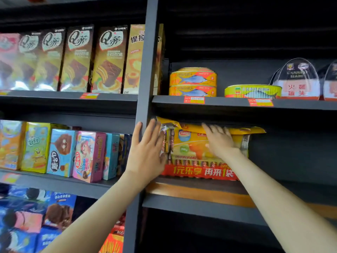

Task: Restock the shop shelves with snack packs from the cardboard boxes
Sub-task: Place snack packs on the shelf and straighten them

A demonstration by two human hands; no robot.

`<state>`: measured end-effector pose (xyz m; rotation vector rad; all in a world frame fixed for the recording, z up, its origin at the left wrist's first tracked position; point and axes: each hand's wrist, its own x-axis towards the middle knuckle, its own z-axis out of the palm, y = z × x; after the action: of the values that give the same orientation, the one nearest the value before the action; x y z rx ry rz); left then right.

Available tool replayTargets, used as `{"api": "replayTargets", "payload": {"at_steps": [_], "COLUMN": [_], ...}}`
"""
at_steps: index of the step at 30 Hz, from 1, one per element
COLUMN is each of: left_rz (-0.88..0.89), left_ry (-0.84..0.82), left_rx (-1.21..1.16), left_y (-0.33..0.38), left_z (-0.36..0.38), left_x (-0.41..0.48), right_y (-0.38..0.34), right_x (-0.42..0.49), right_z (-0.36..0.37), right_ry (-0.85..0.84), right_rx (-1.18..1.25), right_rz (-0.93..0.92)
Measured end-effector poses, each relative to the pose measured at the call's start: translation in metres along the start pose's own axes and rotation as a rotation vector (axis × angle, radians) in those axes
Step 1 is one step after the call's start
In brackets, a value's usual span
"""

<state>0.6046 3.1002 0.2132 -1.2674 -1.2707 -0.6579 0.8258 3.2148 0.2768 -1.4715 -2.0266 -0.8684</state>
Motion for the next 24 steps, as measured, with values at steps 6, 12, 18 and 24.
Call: {"api": "replayTargets", "payload": {"at_steps": [6, 12, 18, 24], "left_rz": [-0.021, -0.020, -0.015, -0.001], "left_ry": [0.042, 0.047, 0.045, 0.044], "left_rx": [0.001, -0.028, -0.043, -0.050], "left_y": [0.002, 0.001, 0.001, -0.001], "left_z": [0.008, 0.009, 0.006, 0.006], "left_x": [-0.001, -0.001, 0.000, -0.001], "right_y": [-0.006, -0.032, -0.044, -0.039], "right_x": [0.022, 0.033, 0.046, 0.054], "right_z": [0.028, 0.037, 0.047, 0.059], "right_ry": [-0.186, -0.083, -0.215, -0.279], "right_rx": [-0.153, -0.359, -0.465, -0.434], "right_rz": [-0.060, -0.436, -0.381, -0.355]}}
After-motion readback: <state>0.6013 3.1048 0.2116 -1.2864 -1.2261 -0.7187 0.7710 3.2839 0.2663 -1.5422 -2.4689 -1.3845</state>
